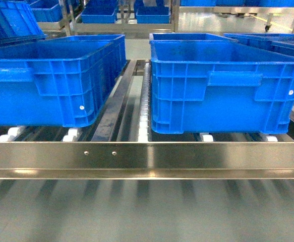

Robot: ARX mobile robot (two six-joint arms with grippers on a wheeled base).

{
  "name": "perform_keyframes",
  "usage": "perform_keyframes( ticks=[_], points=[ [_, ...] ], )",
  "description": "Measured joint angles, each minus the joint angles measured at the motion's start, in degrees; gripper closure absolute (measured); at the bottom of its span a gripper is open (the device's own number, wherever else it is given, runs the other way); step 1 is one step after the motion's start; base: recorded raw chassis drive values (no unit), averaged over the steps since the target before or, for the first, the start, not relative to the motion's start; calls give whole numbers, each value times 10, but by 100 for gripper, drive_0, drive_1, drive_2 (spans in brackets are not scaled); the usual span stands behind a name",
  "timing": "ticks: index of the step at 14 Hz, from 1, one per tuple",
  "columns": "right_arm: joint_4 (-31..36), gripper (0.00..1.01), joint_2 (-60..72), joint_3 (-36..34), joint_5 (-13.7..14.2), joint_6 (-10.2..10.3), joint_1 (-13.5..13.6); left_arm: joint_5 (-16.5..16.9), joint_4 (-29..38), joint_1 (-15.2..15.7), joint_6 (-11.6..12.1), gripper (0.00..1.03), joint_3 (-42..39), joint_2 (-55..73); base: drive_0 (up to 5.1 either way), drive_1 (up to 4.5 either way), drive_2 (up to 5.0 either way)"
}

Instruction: Sort blue parts and orange caps into right shelf containers

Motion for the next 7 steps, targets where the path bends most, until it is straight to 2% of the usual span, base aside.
perform_keyframes(
  ticks=[7],
  points=[
    [1, 57, 0, 0, 0, 0, 0, 0, 0, 0, 0, 59, 0, -1, 0, 0, 0]
  ],
)
